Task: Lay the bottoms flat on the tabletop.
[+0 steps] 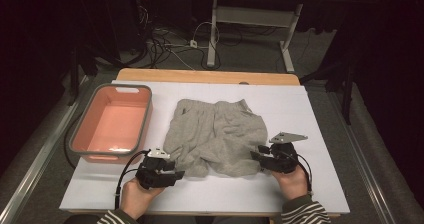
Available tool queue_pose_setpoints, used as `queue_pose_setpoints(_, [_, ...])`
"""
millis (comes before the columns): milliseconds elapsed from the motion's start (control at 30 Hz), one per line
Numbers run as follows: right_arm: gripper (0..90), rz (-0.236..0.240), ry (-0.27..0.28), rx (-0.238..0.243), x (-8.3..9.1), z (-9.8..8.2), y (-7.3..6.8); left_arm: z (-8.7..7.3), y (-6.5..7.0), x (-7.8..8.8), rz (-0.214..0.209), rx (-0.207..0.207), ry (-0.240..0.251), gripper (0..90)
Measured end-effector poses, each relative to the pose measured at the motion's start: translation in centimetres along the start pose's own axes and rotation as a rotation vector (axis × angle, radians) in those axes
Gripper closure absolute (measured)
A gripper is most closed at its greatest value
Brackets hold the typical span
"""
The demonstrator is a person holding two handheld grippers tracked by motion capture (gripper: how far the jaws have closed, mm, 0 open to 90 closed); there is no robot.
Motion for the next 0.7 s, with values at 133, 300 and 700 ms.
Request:
queue_pose_setpoints(133, [58.6,0.003,-0.011,0.004,-0.2,-0.4,-0.3,0.5,-0.1,-0.6,-0.007,0.007,0.015,47.5])
queue_pose_setpoints(300, [57.9,-0.004,-0.003,0.003,-0.2,-0.8,-0.4,1.1,-0.2,-1.1,-0.008,0.004,0.027,47.7])
queue_pose_setpoints(700, [56.0,0.004,0.035,0.05,0.6,-0.4,-2.4,1.7,-0.2,-2.1,-0.018,-0.045,0.003,80.6])
Point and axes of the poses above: each handheld gripper's, and its own axes: x roughly backward along the jaws, z roughly out of its top, y roughly to its right, the point moved 6 cm from there along -x, roughly forward along the jaws, and after that the axes turned 4 degrees about -y, right-handed, at the moved point
